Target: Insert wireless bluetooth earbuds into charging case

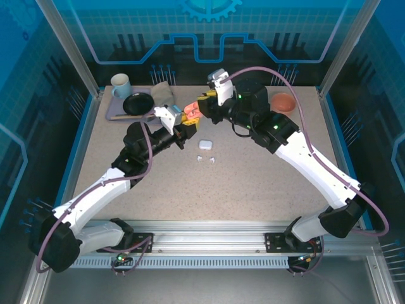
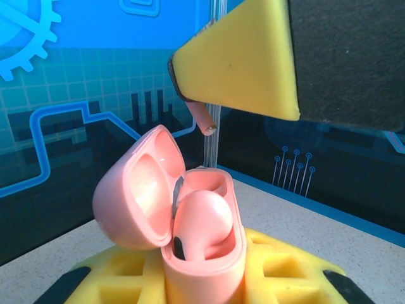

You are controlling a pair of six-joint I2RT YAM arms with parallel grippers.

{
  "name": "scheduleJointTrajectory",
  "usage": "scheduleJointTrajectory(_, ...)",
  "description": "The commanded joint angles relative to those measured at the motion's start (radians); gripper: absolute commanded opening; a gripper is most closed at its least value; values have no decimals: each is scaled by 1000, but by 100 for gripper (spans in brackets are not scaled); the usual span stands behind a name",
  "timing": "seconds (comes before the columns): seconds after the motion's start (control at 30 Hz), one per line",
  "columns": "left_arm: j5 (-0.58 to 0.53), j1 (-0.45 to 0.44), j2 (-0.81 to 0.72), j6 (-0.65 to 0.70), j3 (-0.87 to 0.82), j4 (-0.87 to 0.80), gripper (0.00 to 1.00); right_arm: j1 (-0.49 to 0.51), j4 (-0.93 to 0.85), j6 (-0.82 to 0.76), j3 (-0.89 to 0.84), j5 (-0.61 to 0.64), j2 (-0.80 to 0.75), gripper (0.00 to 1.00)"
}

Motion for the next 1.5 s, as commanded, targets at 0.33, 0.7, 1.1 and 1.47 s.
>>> scheduleJointTrajectory(0.33, 22, 4, 6, 2, 30, 3, 0, -7, 47, 20, -51, -34, -5, 24)
scheduleJointTrajectory(0.7, 25, 4, 14, -2, 28, 12, 0, -21, 55, 31, -87, -16, -17, 24)
scheduleJointTrajectory(1.1, 22, 4, 15, 0, 27, 20, 0, -47, 53, 40, -111, -63, -24, 22)
scheduleJointTrajectory(1.47, 16, 4, 23, 3, 33, 21, 0, -30, 39, 30, -129, -91, -29, 22)
